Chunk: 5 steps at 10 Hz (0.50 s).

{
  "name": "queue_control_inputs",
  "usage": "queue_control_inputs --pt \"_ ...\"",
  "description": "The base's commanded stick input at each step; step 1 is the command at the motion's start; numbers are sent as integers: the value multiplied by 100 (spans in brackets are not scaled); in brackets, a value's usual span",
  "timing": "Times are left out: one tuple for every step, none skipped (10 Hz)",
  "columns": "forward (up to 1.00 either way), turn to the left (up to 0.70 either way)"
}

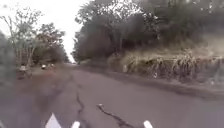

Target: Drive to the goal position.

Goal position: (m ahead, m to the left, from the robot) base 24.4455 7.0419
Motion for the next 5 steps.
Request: queue_control_inputs --pt "100 0" --pt "100 0" --pt "100 0" --pt "100 0" --pt "100 0"
